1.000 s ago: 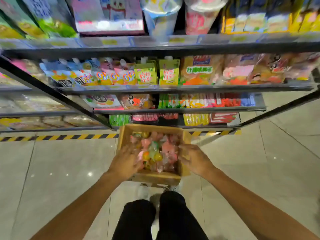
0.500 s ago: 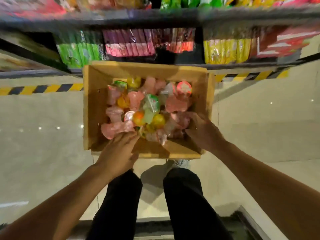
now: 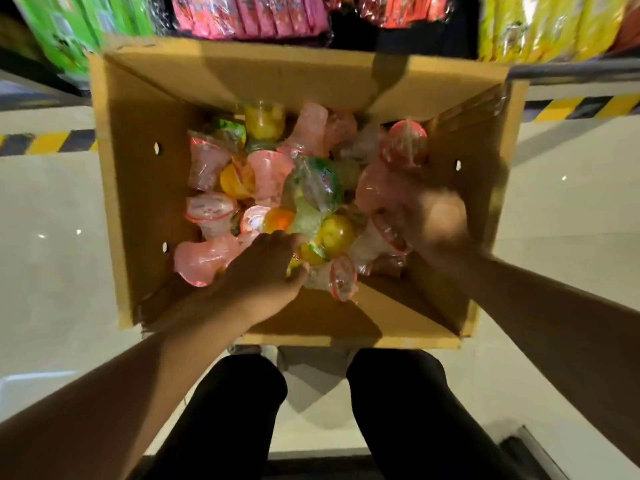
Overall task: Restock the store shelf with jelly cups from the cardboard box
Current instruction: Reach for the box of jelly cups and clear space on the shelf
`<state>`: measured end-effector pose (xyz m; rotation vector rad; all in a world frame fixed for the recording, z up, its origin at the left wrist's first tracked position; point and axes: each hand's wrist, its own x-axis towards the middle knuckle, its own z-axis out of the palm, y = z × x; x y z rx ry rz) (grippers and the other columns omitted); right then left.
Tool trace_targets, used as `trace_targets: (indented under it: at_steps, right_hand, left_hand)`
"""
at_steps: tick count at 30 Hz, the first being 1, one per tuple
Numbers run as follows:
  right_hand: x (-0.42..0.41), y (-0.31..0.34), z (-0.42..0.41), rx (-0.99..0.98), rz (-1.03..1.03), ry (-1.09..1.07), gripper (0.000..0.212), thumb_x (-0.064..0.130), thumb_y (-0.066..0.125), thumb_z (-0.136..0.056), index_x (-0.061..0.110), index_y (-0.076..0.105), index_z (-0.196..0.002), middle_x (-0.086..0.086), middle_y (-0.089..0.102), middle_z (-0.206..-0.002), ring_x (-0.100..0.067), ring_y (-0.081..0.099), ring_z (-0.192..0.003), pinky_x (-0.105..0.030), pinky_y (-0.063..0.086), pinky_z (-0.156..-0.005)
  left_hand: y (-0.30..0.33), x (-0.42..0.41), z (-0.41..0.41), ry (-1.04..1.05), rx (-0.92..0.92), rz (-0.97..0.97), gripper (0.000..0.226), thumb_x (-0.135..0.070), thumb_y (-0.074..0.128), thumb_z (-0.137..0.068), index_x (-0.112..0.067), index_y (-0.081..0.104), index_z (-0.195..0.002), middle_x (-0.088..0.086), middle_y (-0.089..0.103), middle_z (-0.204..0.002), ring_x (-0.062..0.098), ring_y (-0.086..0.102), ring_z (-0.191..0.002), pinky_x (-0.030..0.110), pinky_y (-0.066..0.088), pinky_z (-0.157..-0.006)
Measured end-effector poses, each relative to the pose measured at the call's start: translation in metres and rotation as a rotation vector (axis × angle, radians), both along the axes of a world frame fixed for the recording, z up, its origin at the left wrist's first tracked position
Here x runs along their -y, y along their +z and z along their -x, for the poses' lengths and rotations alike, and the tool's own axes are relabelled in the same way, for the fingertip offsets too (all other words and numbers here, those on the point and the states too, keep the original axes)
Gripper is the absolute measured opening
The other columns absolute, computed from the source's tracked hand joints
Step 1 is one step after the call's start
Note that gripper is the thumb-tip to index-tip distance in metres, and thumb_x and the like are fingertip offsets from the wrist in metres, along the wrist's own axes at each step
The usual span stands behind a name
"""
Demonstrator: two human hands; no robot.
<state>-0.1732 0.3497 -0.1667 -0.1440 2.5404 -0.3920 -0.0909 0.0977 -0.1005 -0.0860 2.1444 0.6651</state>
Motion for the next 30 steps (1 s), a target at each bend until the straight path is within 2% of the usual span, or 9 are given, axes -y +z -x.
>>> trace_targets:
  at_steps: [4, 8, 10, 12, 14, 18, 23, 26, 30]
  right_hand:
    - [0.005, 0.046, -0.021, 0.052, 0.326, -0.498, 0.052, 0.056, 0.061, -0.092, 0.011, 0.07, -0.116, 0.005, 0.073, -0.1, -0.018, 0.07, -0.094, -0.016, 0.053, -0.074]
    - [0.033, 0.103, -0.058, 0.178, 0.603, -0.744, 0.025, 0.037, 0.074, -0.09, 0.032, 0.07, -0.115, 0.006, 0.075, -0.104, -0.016, 0.072, -0.097, -0.046, 0.061, -0.084]
    - [0.047, 0.118, -0.072, 0.202, 0.645, -0.732, 0.016, 0.036, 0.073, -0.091, 0.038, 0.07, -0.107, 0.012, 0.075, -0.101, -0.01, 0.07, -0.096, -0.039, 0.059, -0.083]
    - [0.06, 0.129, -0.082, 0.27, 0.657, -0.759, 0.015, 0.04, 0.072, -0.092, 0.039, 0.068, -0.107, 0.018, 0.073, -0.1, 0.0, 0.068, -0.095, -0.021, 0.054, -0.076]
    - [0.067, 0.128, -0.088, 0.322, 0.671, -0.751, 0.028, 0.043, 0.07, -0.092, 0.031, 0.068, -0.117, 0.018, 0.071, -0.107, 0.003, 0.066, -0.099, -0.015, 0.052, -0.076]
    - [0.058, 0.1, -0.087, 0.355, 0.622, -0.687, 0.037, 0.037, 0.071, -0.093, 0.023, 0.064, -0.126, 0.012, 0.071, -0.112, -0.005, 0.068, -0.103, -0.039, 0.058, -0.09]
    - [0.024, 0.053, -0.084, 0.232, 0.262, -0.702, 0.064, 0.035, 0.081, -0.084, 0.02, 0.052, -0.139, 0.0, 0.069, -0.126, -0.017, 0.065, -0.117, -0.03, 0.054, -0.094]
    - [0.019, 0.018, -0.09, 0.404, 0.183, -0.673, 0.074, 0.032, 0.084, -0.08, 0.022, 0.046, -0.143, -0.006, 0.068, -0.125, -0.026, 0.064, -0.119, -0.026, 0.049, -0.088]
    - [0.033, -0.025, -0.097, 0.302, 0.183, -0.669, 0.074, 0.035, 0.077, -0.086, 0.037, 0.034, -0.145, -0.009, 0.06, -0.134, -0.033, 0.06, -0.121, -0.034, 0.051, -0.088]
  left_hand:
    - [0.027, -0.017, 0.001, 0.419, 0.186, -0.184, 0.037, -0.041, 0.059, -0.097, -0.029, 0.054, -0.131, -0.002, 0.064, -0.127, 0.015, 0.06, -0.117, 0.023, 0.048, -0.091]
    - [0.055, -0.037, 0.0, 0.865, 0.386, -0.383, 0.101, -0.084, 0.068, -0.056, -0.035, 0.044, -0.141, -0.002, 0.057, -0.139, 0.018, 0.058, -0.125, 0.046, 0.048, -0.106]
    - [0.058, -0.05, 0.0, 1.059, 0.396, -0.42, 0.088, -0.063, 0.078, -0.072, -0.028, 0.043, -0.144, 0.005, 0.058, -0.139, 0.004, 0.067, -0.109, 0.035, 0.058, -0.093]
    - [0.058, -0.058, 0.0, 1.21, 0.317, -0.382, 0.047, -0.029, 0.07, -0.092, -0.021, 0.051, -0.134, 0.006, 0.064, -0.123, -0.016, 0.064, -0.067, 0.011, 0.054, -0.06]
    - [0.052, -0.059, -0.005, 1.244, 0.235, -0.3, 0.034, -0.034, 0.075, -0.083, -0.034, 0.058, -0.113, -0.007, 0.067, -0.106, -0.015, 0.062, -0.06, 0.012, 0.05, -0.055]
    - [0.04, -0.041, -0.01, 1.264, 0.224, -0.293, 0.047, -0.036, 0.081, -0.08, -0.034, 0.056, -0.12, -0.013, 0.066, -0.107, 0.007, 0.067, -0.094, 0.038, 0.057, -0.087]
    - [0.013, -0.015, -0.005, 1.021, 0.093, -0.152, 0.052, -0.026, 0.08, -0.084, -0.029, 0.053, -0.129, -0.016, 0.062, -0.09, 0.002, 0.063, -0.081, 0.016, 0.051, -0.058]
    - [-0.006, -0.004, -0.01, 0.947, 0.062, -0.145, 0.056, -0.024, 0.081, -0.083, -0.027, 0.051, -0.13, -0.008, 0.066, -0.1, 0.014, 0.068, -0.094, 0.031, 0.057, -0.073]
    - [-0.026, 0.004, -0.021, 0.854, 0.038, -0.152, 0.064, -0.032, 0.083, -0.082, -0.031, 0.047, -0.135, -0.002, 0.066, -0.119, 0.018, 0.067, -0.103, 0.041, 0.057, -0.087]
